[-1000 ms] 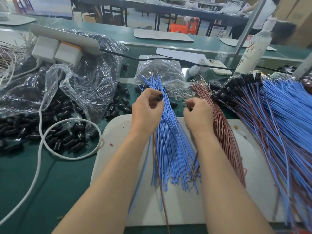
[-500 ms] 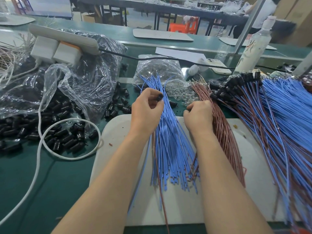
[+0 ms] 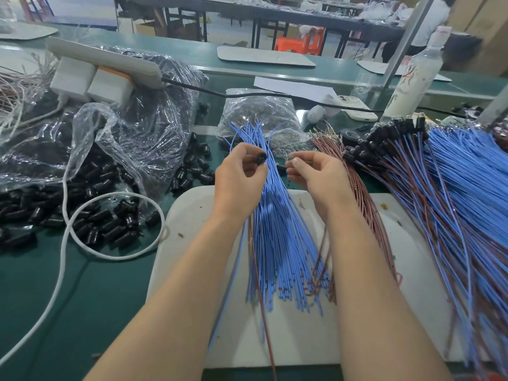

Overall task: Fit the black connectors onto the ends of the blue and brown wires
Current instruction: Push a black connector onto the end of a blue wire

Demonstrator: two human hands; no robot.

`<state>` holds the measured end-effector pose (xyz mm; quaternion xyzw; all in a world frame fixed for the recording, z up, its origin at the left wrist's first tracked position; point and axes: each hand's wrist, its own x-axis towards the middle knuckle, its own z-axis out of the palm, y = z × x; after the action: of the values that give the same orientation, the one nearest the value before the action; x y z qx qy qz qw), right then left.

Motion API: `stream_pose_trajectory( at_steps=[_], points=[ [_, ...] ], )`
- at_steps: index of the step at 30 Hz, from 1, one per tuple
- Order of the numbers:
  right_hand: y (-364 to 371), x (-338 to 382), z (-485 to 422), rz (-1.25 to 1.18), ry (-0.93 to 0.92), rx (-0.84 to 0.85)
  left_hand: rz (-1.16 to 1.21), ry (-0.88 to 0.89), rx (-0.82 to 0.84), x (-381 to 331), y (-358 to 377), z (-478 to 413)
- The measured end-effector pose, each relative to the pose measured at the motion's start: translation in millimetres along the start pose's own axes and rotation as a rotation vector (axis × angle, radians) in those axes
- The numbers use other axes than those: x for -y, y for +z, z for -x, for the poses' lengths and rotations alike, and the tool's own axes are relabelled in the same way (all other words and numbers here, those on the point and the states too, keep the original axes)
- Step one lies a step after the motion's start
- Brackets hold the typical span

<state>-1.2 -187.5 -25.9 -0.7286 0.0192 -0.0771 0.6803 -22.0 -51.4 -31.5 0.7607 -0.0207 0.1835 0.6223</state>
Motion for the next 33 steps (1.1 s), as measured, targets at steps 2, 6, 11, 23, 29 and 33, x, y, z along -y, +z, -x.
stream_pose_trajectory(
  at_steps=[2,6,11,23,29,33],
  points=[
    [1,1,0,-0.037,-0.004,0.018,-0.002,0.0,0.0,0,0,0],
    [2,3,0,-0.134,0.036,0.034,-0.002,0.001,0.006,0,0,0],
    [0,0,1,0.051,-0.008,-0.107,0.006,-0.008,0.007,0,0,1],
    [13,-10,-21,0.96,-0.13,-0.264,0.022,-0.022,0.004,-1,1,1],
    [24,-12,-35,1.165,0.03,-0.287,0.033,-0.022,0.011,0,3,1],
    [25,-12,-40,1.169,0.058,-0.308,0.04,-0.028,0.018,1,4,-1]
  ],
)
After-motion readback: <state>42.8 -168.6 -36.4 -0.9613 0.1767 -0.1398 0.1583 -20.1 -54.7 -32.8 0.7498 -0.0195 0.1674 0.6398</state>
